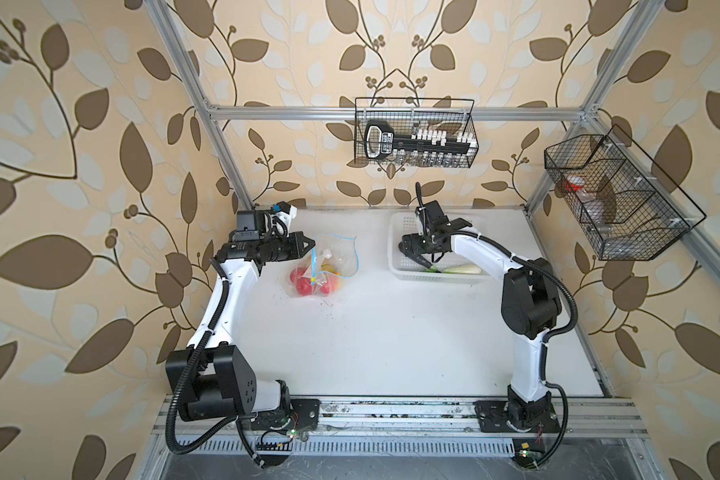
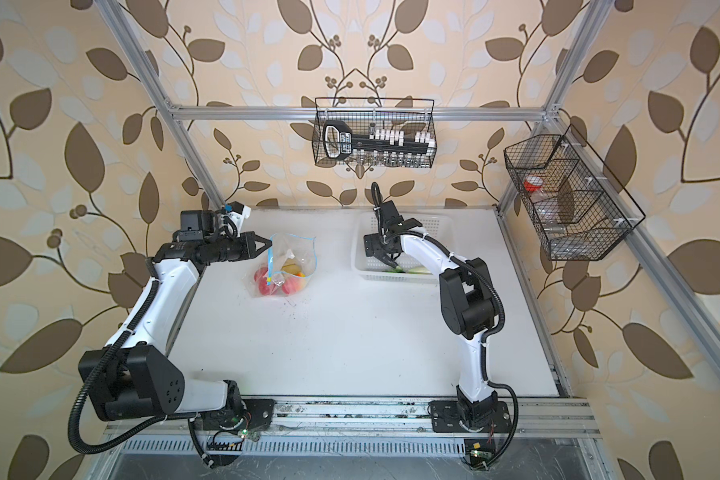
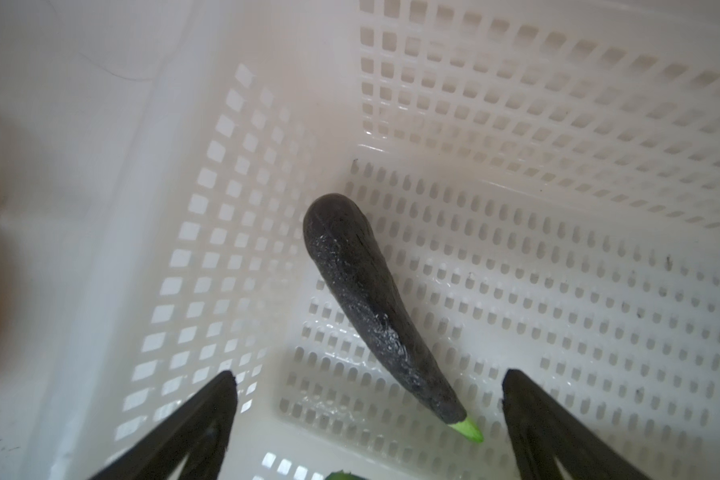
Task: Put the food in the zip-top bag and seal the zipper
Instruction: 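Move the open right gripper over the dark eggplant in the basket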
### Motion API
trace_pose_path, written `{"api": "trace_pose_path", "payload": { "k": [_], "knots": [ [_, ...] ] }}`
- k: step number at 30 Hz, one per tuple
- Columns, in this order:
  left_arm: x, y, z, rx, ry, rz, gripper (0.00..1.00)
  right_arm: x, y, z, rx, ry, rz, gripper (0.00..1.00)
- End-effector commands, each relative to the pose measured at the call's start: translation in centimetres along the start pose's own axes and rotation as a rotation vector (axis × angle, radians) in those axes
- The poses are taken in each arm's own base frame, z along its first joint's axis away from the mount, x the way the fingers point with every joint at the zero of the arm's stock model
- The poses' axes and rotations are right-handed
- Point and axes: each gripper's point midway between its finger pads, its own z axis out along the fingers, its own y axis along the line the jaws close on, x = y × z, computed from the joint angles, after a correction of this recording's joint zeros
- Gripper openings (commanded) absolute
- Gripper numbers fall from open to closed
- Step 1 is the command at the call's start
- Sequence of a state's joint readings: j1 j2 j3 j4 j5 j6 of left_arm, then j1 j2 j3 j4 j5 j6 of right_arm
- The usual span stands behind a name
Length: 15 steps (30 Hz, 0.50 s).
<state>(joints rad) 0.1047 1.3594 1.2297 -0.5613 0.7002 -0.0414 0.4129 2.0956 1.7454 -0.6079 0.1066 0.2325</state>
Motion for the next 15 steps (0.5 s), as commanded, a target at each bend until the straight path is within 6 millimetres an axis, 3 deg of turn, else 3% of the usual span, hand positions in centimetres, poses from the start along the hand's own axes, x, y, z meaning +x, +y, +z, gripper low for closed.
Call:
{"api": "trace_pose_path", "payload": {
  "k": [1,10,15],
  "knots": [
    [-0.1,-1.4,-0.3,0.039,-0.026,0.04,0.0,0.4,-0.6,1.4,0.053,0.05,-0.069,0.95],
    [1.2,0.0,0.8,0.02,0.016,0.01,0.0,-0.5,-0.2,3.6,0.049,0.063,-0.107,0.89],
    [1.6,0.1,1.2,0.035,0.033,-0.011,0.0,-0.8,0.2,4.9,0.041,0.067,-0.115,0.78]
  ]
}}
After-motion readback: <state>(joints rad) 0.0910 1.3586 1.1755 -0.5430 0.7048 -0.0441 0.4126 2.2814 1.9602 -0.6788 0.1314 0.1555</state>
